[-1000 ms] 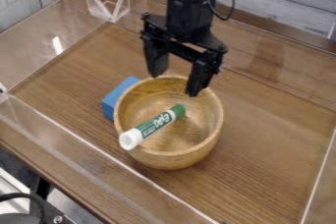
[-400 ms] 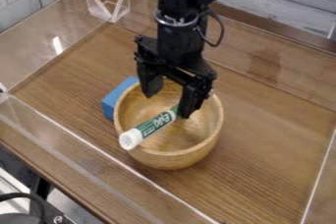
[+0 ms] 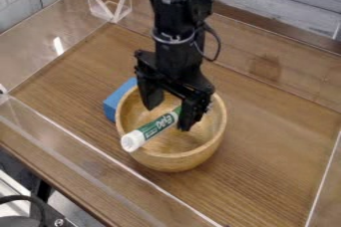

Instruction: Remove the green marker from inside the brown bowl and put it on the table

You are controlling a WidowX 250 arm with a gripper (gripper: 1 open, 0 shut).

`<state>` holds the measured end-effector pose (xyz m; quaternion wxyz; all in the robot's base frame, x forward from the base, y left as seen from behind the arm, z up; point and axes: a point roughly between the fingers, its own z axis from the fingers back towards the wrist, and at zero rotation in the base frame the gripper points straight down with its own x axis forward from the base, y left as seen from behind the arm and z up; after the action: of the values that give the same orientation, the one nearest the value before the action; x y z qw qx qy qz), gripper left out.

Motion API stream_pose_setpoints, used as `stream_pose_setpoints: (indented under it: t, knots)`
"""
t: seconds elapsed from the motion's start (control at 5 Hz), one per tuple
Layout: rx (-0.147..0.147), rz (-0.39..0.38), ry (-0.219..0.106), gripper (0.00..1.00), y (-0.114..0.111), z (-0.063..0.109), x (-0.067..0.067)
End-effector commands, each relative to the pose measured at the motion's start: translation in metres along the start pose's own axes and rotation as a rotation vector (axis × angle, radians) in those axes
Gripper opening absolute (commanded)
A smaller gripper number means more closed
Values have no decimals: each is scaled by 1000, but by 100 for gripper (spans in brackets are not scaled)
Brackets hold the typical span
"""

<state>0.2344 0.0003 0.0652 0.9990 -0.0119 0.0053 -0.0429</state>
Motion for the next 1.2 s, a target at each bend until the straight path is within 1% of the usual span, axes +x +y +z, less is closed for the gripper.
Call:
stream_pose_setpoints:
  t: [0.0, 0.4, 1.0]
  knots:
    - [-3, -18, -49, 100, 3, -1, 4]
    - [-13, -51, -65, 100, 3, -11, 2]
    - [-14, -93, -79, 100, 2, -21, 3]
